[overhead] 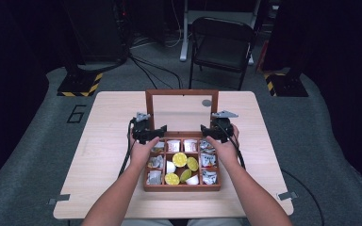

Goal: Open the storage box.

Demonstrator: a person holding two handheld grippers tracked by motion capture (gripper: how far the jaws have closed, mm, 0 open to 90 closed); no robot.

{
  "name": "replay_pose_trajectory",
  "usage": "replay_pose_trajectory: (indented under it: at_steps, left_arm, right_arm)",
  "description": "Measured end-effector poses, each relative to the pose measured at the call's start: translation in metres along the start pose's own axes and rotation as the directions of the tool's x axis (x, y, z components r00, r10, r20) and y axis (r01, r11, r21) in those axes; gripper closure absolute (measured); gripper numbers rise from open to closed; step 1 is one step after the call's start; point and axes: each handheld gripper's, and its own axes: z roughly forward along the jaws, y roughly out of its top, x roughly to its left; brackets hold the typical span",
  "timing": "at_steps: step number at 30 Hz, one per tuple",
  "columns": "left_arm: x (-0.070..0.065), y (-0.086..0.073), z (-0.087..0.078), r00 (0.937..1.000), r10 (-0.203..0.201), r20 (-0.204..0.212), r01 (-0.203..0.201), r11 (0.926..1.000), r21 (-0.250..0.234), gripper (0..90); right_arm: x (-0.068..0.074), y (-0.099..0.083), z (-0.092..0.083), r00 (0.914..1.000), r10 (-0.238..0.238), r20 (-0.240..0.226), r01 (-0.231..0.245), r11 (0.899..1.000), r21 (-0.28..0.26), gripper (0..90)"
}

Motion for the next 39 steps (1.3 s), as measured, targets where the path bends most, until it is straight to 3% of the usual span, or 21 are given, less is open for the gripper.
replay_pose_trajectory:
  at_steps: [11, 16, 31, 35, 39]
  left_arm:
    - [0.005, 0.004, 0.007, 1.0, -0.009, 0.002, 0.009, 0.9991, 0.041, 26.4]
    - [0.007, 0.007, 0.011, 0.9993, -0.034, 0.013, 0.033, 0.9977, 0.059, 26.3]
    - [0.014, 0.006, 0.016, 0.9959, -0.08, 0.041, 0.077, 0.9951, 0.061, 26.7]
    - [0.015, 0.006, 0.018, 0.9956, -0.081, 0.047, 0.078, 0.9948, 0.066, 26.8]
    - [0.017, 0.006, 0.019, 0.9948, -0.087, 0.053, 0.083, 0.9939, 0.072, 26.8]
  right_arm:
    - [-0.003, 0.001, 0.008, 0.9997, 0.024, 0.0, -0.024, 1.0, 0.018, 34.8]
    - [-0.005, 0.001, 0.011, 0.9992, 0.039, -0.006, -0.039, 0.999, 0.018, 34.3]
    - [-0.011, 0.001, 0.017, 0.9966, 0.075, -0.034, -0.074, 0.997, 0.031, 33.9]
    - [-0.012, 0.001, 0.019, 0.9933, 0.108, -0.04, -0.107, 0.994, 0.036, 33.8]
    - [-0.013, 0.003, 0.021, 0.9927, 0.113, -0.043, -0.11, 0.992, 0.059, 33.6]
